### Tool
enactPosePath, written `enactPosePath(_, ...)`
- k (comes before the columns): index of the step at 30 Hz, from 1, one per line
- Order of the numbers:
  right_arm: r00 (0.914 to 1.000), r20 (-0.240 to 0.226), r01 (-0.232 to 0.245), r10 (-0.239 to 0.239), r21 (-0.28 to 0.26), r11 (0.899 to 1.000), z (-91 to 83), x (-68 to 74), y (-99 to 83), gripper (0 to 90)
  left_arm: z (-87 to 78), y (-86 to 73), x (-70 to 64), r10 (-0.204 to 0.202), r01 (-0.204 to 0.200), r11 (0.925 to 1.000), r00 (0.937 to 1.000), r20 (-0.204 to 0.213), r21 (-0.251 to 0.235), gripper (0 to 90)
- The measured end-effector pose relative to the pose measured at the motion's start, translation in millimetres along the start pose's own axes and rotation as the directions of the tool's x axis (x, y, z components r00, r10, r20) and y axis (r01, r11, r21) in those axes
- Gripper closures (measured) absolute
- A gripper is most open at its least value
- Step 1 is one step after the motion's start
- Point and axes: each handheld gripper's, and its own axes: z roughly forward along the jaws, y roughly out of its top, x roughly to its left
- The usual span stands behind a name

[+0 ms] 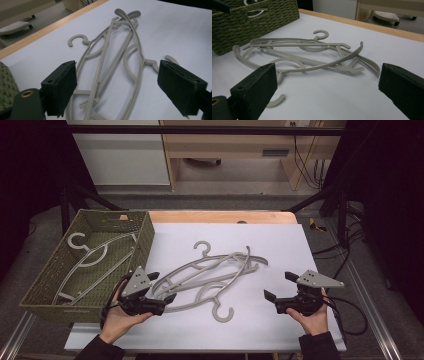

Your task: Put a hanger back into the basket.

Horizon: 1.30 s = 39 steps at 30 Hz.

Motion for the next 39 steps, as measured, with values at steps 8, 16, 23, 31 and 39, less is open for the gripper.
enactPosePath(8,0.9999,-0.011,-0.005,0.005,0.009,1.0,3.5,1.6,-0.6,2.3,29.3,-11.0,-8.6,0.034,-0.04,0.9921,0.9978,0.056,0.119,22.9)
enactPosePath(16,0.9998,-0.018,0.002,-0.002,0.015,1.0,3.7,2.1,-0.4,2.3,55.1,-21.7,-10.7,0.041,-0.068,0.9707,0.9919,0.121,0.231,31.4)
enactPosePath(23,0.9998,-0.021,0.0,0.0,0.026,1.0,6.1,2.8,-1.0,2.3,75.1,-29.3,-8.7,0.051,-0.105,0.9386,0.9845,0.168,0.329,44.2)
enactPosePath(31,0.9997,-0.024,0.003,-0.002,0.038,0.999,8.8,3.6,-1.7,2.3,91.7,-33.4,-7.6,0.076,-0.15,0.907,0.9777,0.196,0.394,56.0)
enactPosePath(39,0.9997,-0.026,0.005,-0.004,0.041,0.999,9.0,3.7,-1.8,2.3,95.9,-30.3,-9.2,0.083,-0.167,0.8962,0.9734,0.214,0.411,62.2)
